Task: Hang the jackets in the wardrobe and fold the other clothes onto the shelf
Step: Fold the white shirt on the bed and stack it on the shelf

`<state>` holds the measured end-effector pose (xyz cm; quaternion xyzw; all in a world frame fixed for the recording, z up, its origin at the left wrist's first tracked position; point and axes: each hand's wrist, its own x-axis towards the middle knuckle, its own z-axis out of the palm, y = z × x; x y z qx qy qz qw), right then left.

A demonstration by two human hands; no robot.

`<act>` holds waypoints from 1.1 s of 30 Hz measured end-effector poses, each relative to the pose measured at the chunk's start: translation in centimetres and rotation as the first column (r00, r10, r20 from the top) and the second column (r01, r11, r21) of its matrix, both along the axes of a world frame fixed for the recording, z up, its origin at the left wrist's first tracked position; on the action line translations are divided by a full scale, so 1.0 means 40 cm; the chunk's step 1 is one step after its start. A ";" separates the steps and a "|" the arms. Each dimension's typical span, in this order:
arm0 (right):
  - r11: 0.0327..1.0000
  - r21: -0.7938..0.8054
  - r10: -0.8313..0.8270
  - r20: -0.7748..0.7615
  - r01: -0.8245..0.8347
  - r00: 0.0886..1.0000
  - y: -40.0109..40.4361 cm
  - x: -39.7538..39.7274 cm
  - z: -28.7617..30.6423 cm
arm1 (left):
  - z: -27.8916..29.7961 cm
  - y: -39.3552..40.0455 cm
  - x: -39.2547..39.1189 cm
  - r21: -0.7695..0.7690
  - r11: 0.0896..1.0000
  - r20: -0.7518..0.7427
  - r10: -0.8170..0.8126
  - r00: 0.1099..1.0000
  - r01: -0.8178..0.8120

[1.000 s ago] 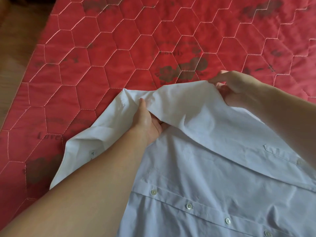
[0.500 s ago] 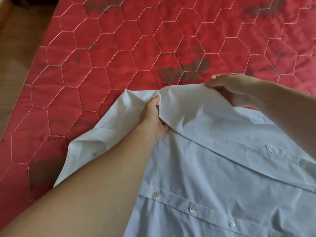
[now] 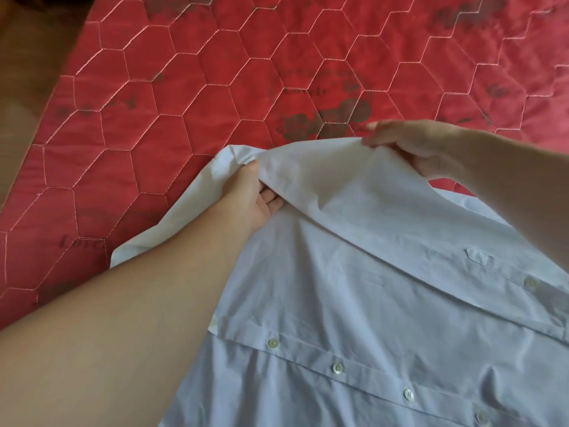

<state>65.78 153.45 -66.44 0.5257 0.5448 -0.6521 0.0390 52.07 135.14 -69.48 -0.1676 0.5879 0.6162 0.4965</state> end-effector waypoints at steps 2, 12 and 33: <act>0.932 0.363 -0.028 0.101 -0.011 0.994 0.008 0.000 -0.020 | 0.004 -0.004 -0.007 -0.017 1.000 -0.040 0.010 0.999 -0.011; 0.122 0.741 0.404 0.571 -0.661 0.715 -0.247 0.069 -0.168 | -0.049 0.006 -0.006 -0.782 0.571 -0.623 -0.713 -0.321 0.250; 0.334 0.627 0.128 0.710 -0.704 0.693 -0.228 0.784 -0.175 | -0.064 -0.133 0.278 -0.926 0.315 -0.377 -0.716 -0.587 0.209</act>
